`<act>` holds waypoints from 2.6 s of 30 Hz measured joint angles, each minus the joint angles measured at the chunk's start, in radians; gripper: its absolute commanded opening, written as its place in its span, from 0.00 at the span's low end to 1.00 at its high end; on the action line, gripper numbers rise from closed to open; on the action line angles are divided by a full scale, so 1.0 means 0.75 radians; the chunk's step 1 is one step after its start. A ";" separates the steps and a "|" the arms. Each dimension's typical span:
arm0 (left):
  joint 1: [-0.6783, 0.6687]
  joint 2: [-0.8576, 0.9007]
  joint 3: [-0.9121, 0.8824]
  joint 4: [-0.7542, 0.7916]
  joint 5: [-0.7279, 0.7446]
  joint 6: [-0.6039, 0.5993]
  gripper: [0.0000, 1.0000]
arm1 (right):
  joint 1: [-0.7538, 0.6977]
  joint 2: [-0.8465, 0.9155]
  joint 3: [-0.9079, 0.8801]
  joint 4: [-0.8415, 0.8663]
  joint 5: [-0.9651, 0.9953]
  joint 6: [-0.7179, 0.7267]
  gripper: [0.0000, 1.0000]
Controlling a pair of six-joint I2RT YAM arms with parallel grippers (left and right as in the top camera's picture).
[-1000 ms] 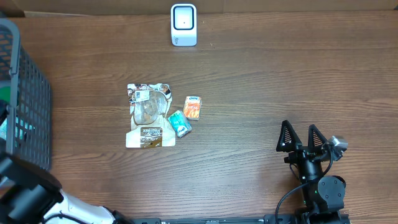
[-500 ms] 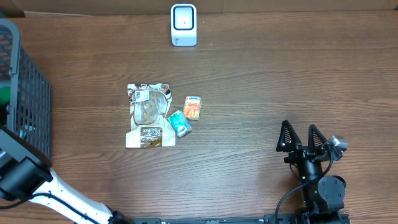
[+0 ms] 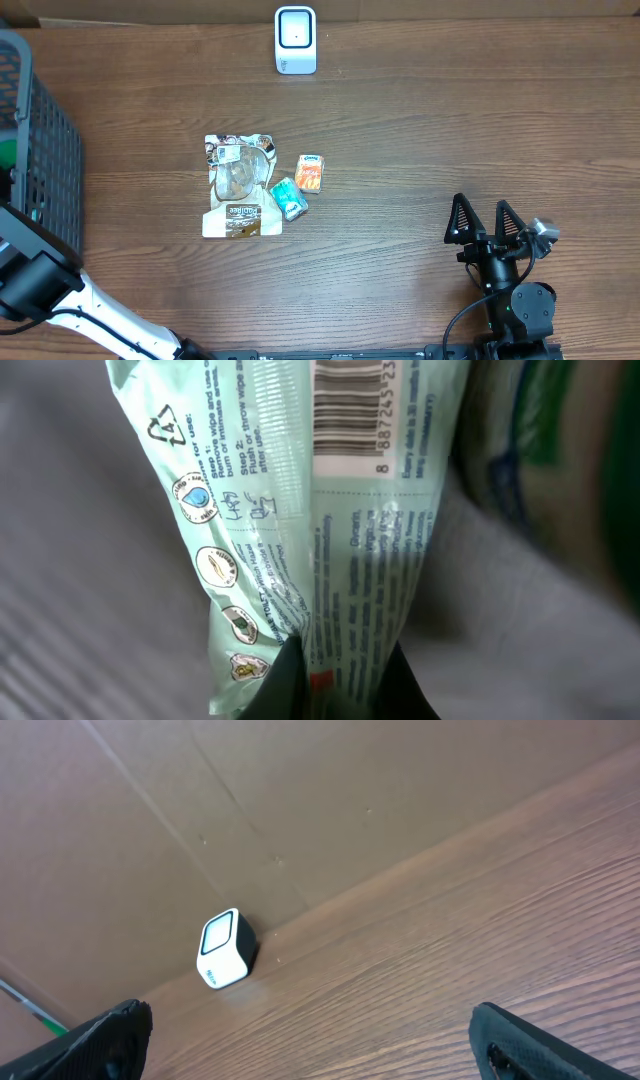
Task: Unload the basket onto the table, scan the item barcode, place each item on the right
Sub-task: 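Reach the left gripper into the basket and grasp the large green wipes packet, then carry the large wipes packet out and place it between the items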
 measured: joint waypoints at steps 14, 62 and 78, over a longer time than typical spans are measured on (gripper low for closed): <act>0.000 -0.819 -0.016 -0.078 0.119 -0.144 0.04 | 0.000 0.000 0.000 0.002 0.000 0.000 1.00; -1.627 -0.370 -0.311 -0.183 0.258 -0.211 0.04 | 0.000 0.000 0.000 0.001 0.000 -0.001 1.00; -1.650 -0.364 -0.375 -0.127 0.179 -0.213 0.04 | 0.000 0.000 0.000 0.001 0.001 0.000 1.00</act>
